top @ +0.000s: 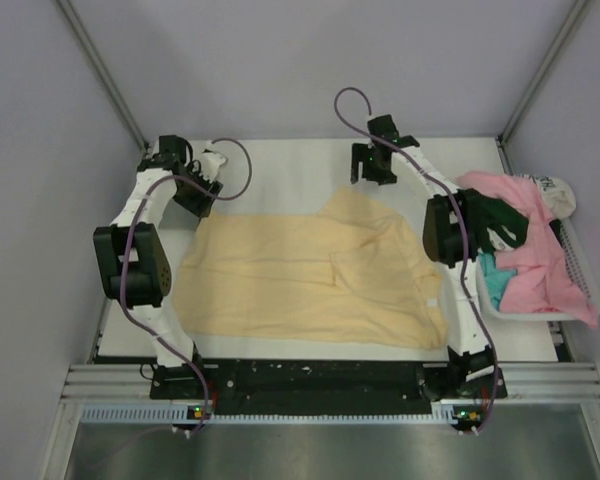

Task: Fold and stack the t-shirts
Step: Grap the side of the flattened tshirt furthest away from the robot with both arms

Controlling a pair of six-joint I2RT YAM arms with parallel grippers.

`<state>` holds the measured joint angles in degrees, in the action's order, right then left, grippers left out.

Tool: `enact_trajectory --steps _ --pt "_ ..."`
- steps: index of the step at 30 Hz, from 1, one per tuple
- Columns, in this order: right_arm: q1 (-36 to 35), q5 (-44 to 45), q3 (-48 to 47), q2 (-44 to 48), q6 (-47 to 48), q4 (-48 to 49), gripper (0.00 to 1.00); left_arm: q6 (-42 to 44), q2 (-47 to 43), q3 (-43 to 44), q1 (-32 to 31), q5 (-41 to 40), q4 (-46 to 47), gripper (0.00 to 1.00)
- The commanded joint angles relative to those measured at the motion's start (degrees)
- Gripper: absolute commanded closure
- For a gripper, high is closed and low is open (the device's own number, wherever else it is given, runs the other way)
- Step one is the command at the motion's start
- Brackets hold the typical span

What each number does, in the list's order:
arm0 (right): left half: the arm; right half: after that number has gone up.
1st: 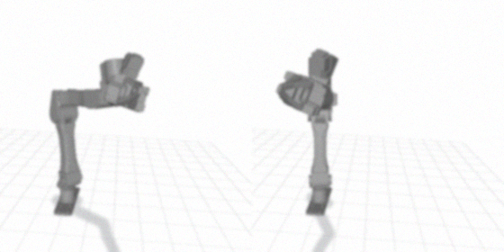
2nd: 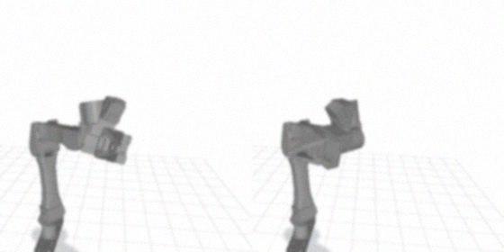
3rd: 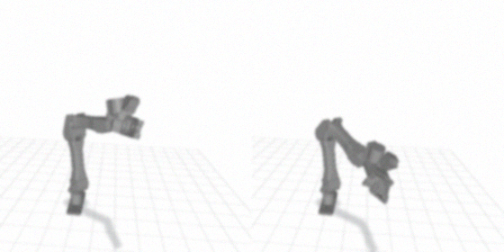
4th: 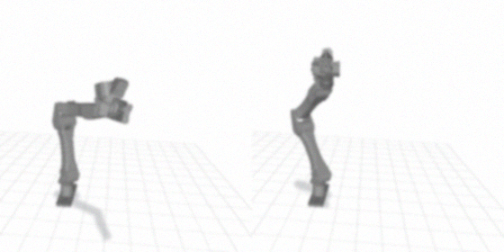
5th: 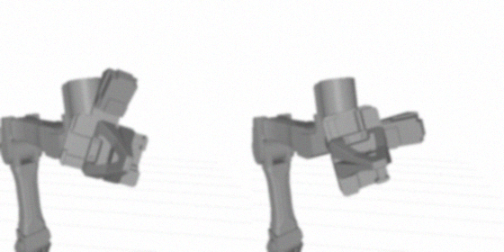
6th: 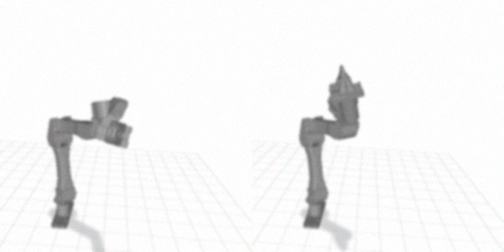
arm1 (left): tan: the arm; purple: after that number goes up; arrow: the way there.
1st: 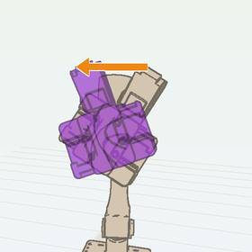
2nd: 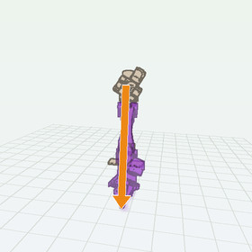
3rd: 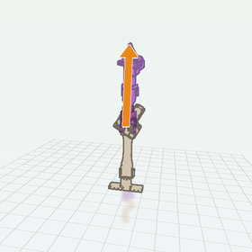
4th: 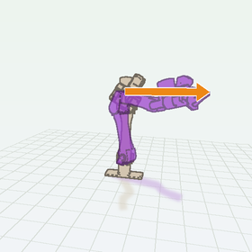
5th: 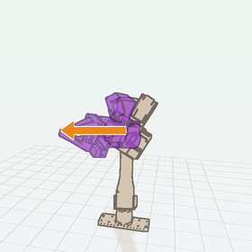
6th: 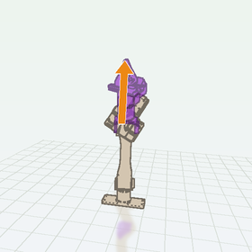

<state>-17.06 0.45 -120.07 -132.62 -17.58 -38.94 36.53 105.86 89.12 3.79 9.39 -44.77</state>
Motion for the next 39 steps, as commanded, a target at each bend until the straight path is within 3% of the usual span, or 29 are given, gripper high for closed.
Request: enact_trajectory --steps 1,12,14,17,18,24,28,29,33,37,39 --pt "-3.0 1.6 -9.9 -9.2 3.7 -6.5 0.21 5.6 0.4 3.7 -0.2 7.7 0.2 0.37" --pt "-8.7 1.4 -10.5 -15.6 2.9 -6.6 0.27 12.0 8.0 11.1 -0.2 8.7 -4.8 0.35" --pt "-8.9 1.9 -10.6 -15.8 2.6 -6.5 0.4 12.9 9.4 13.4 -0.2 8.5 -6.1 0.35" --pt "-8.8 2.5 -10.8 -15.9 3.8 -6.3 0.78 15.3 10.2 14.9 -0.1 8.5 -6.9 0.34" --pt "-8.8 2.5 -10.9 -15.7 3.9 -6.2 0.98 16.8 10.2 15.0 -0.2 8.9 -7.3 0.34" --pt "-8.6 2.4 -7.8 -8.6 4.6 -6.3 1.0 25.2 11.4 17.1 -0.1 9.3 -10.5 0.29" --pt "-8.2 2.5 -3.3 -1.2 5.4 -5.7 1.0 31.7 13.5 19.0 -0.3 13.8 -16.2 0.22" --pt "-8.1 3.0 -2.1 0.7 5.5 -5.5 1.0 32.2 14.0 18.8 -0.5 13.8 -16.5 0.16" --pt "-7.6 3.9 4.0 7.1 6.8 -4.1 1.0 30.6 17.7 20.5 -1.2 11.4 -14.7 0.14" --pt "-7.1 4.3 9.0 12.2 7.6 -2.8 1.0 29.6 22.1 23.9 -1.3 9.6 -15.8 0.23" --pt "-7.0 4.4 10.6 14.0 7.9 -2.6 1.0 29.8 23.9 24.9 -1.3 6.6 -15.9 0.42"
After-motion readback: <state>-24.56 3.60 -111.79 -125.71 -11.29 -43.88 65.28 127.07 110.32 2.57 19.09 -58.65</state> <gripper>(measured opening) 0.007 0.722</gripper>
